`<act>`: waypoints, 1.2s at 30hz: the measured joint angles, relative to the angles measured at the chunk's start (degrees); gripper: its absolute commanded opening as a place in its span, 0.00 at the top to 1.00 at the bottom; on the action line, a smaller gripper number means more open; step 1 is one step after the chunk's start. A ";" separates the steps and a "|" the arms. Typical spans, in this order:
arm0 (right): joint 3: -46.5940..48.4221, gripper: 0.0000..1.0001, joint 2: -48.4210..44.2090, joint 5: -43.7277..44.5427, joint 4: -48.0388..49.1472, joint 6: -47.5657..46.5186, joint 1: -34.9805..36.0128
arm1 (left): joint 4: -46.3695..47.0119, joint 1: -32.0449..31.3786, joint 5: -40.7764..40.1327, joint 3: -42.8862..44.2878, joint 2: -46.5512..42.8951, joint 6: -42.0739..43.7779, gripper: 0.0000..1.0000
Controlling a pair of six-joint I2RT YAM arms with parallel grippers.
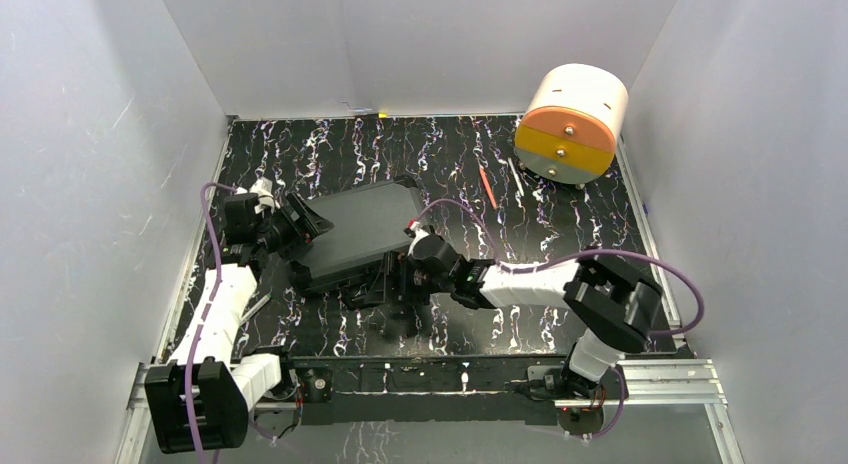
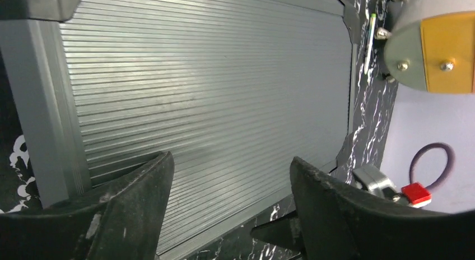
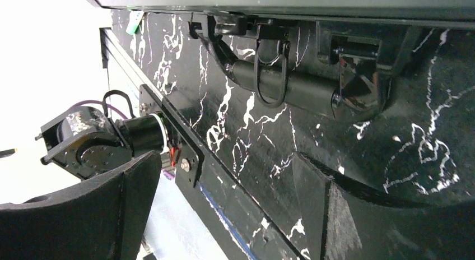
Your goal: Pack up texas hold em set
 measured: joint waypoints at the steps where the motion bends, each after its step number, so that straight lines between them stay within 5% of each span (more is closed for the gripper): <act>1: 0.09 0.06 1.22 0.04 1.27 0.55 0.28 | -0.59 -0.17 -1.38 -0.02 0.66 -0.20 0.35; 13: 2.08 0.22 11.23 0.72 12.35 2.19 2.05 | -1.99 -2.08 -9.25 -0.15 2.34 -0.74 0.47; 27: 2.99 0.19 12.55 1.62 13.25 0.57 2.29 | -1.60 -2.34 -9.18 -0.37 2.47 1.07 0.43; 36: -0.33 0.18 7.28 7.39 22.36 0.02 2.40 | -0.02 -2.36 -8.79 -0.42 3.23 1.79 0.43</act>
